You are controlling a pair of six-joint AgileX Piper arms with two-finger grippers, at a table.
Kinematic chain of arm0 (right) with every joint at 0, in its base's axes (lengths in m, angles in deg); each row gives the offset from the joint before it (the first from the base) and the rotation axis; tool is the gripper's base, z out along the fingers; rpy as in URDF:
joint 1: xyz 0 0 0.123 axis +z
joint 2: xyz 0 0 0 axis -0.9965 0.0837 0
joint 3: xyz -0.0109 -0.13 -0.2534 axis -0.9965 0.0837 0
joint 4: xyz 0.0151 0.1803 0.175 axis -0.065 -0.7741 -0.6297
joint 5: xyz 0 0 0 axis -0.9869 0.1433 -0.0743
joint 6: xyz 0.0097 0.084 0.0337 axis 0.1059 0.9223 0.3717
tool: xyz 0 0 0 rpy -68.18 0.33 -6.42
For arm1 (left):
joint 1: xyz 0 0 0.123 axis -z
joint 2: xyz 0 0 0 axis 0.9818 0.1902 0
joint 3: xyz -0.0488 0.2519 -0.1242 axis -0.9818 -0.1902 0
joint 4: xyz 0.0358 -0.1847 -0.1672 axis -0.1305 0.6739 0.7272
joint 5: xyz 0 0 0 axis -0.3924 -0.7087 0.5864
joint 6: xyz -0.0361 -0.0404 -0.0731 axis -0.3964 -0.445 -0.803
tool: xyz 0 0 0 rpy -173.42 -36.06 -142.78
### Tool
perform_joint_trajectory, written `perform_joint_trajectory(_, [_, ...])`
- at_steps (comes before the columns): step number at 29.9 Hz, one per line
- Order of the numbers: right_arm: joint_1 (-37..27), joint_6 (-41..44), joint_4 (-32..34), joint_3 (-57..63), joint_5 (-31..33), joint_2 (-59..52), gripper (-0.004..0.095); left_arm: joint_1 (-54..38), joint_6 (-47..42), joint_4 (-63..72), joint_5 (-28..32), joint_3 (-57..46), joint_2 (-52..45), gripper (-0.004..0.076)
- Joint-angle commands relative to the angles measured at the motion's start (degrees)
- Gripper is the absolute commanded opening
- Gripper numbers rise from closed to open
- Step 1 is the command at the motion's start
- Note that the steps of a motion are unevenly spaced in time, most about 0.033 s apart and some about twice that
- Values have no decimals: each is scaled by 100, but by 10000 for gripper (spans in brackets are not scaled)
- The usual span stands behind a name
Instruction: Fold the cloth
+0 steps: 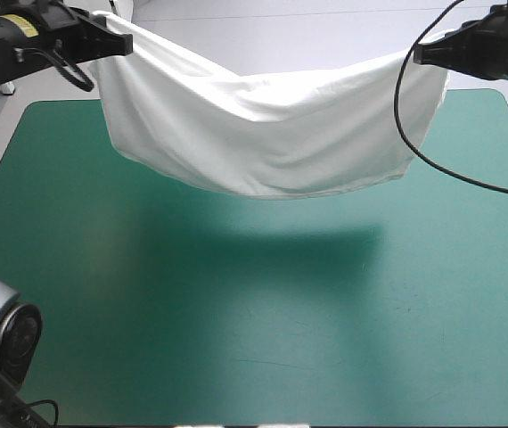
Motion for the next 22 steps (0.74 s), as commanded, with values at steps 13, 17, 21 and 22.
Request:
perform_joint_trajectory(13, [6,-52,42,-171,-76,-212,-17,-1,200,151,-31,201,-276,-22])
perform_joint_trajectory(17, [6,-52,42,-171,-401,281,-17,-1,200,53,420,201,169,-22])
perform_joint_trajectory(21, [6,-117,32,-171,-1161,805,-17,-1,197,-106,1256,201,622,-22])
perform_joint_trajectory(22, [6,-127,18,-171,-1376,901,-16,-1,187,-95,1573,201,713,-22])
